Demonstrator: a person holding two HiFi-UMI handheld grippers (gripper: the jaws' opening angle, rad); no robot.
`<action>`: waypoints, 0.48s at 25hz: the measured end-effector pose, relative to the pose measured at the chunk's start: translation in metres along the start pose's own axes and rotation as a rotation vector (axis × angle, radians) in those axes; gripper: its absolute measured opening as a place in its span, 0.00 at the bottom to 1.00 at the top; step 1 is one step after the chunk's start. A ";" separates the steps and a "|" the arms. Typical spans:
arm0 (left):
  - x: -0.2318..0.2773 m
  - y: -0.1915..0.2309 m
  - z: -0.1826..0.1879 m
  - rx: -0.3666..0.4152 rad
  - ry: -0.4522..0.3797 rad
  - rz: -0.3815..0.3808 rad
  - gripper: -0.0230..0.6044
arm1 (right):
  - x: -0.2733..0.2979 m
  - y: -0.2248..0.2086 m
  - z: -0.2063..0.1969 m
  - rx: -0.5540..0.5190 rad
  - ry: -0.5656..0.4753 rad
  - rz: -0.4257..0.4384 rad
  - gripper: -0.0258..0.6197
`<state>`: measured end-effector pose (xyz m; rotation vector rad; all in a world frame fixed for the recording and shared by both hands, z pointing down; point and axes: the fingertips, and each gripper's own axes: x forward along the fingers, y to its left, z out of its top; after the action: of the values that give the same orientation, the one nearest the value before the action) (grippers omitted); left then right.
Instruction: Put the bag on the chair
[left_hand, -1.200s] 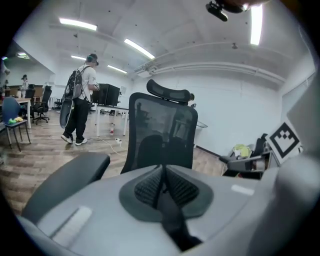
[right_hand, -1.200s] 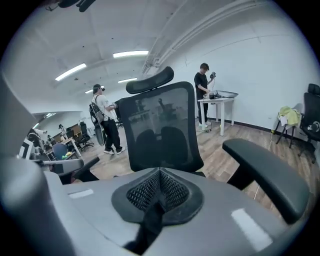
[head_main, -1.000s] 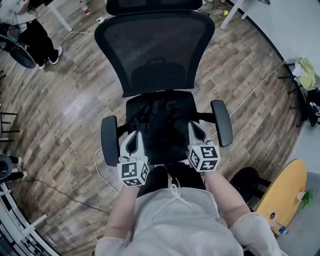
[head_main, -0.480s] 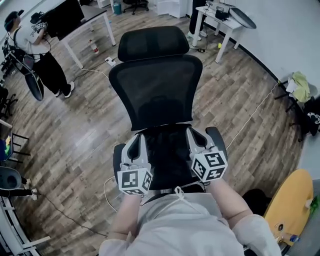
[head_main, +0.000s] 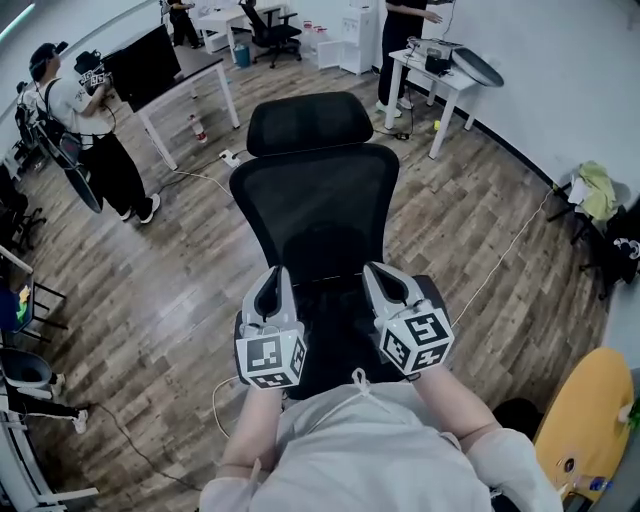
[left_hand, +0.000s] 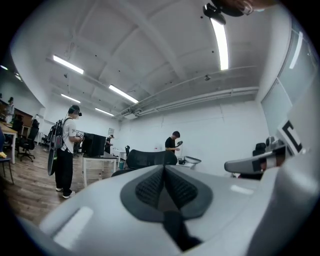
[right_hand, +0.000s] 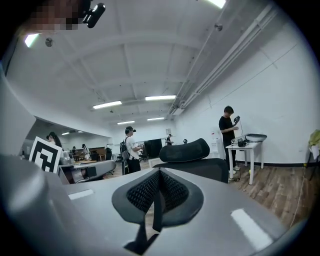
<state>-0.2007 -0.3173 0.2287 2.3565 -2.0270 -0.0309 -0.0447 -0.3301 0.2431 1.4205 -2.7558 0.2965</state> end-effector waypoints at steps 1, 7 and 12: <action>-0.001 -0.001 0.002 0.001 0.001 0.002 0.05 | -0.002 0.001 -0.001 0.011 0.001 -0.001 0.04; -0.011 -0.005 0.001 -0.003 0.007 0.011 0.05 | -0.010 0.010 -0.014 0.001 0.016 -0.010 0.04; -0.017 -0.012 -0.006 -0.013 0.023 0.001 0.05 | -0.014 0.014 -0.017 -0.035 0.016 -0.011 0.04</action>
<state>-0.1908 -0.2991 0.2346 2.3368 -2.0116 -0.0164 -0.0492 -0.3076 0.2561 1.4179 -2.7254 0.2567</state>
